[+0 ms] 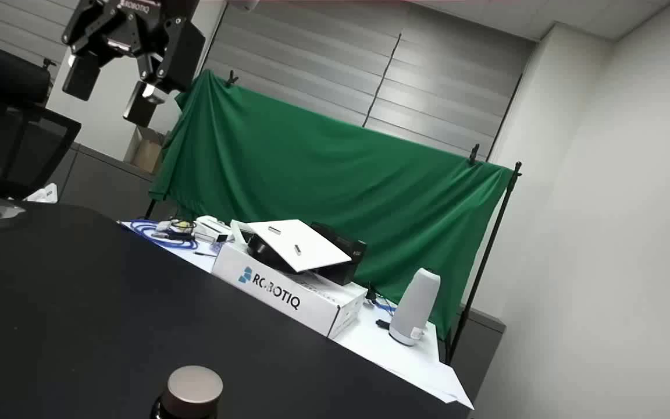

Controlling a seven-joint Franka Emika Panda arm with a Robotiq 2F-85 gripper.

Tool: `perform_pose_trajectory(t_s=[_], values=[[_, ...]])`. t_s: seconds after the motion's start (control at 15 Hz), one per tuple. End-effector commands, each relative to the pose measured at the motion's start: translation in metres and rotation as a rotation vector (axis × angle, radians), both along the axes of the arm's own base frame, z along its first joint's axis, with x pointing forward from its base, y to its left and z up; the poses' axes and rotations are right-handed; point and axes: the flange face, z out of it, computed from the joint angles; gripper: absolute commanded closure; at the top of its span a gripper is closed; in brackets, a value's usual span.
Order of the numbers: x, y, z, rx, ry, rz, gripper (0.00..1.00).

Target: Move the bottle to the back of the table then move it to the left and set it on top of the silver object

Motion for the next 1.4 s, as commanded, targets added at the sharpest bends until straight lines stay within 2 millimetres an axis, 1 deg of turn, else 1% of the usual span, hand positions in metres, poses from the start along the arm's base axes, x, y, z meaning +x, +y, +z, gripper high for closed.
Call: perform_pose_trajectory(t_s=[0.0,0.6,0.67,0.8,0.93,1.13,1.33], values=[[0.000,0.000,0.001,0.000,0.001,0.000,0.00],[0.000,0.000,0.001,0.000,0.000,0.000,0.00],[-0.001,-0.007,-0.002,-0.010,-0.022,-0.001,0.00],[-0.002,-0.031,-0.011,-0.047,-0.048,-0.059,0.00],[-0.006,-0.068,-0.026,-0.058,-0.077,-0.189,0.00],[-0.015,-0.125,-0.055,-0.035,-0.056,-0.348,0.00],[-0.021,-0.168,-0.085,-0.030,-0.070,-0.505,0.00]])
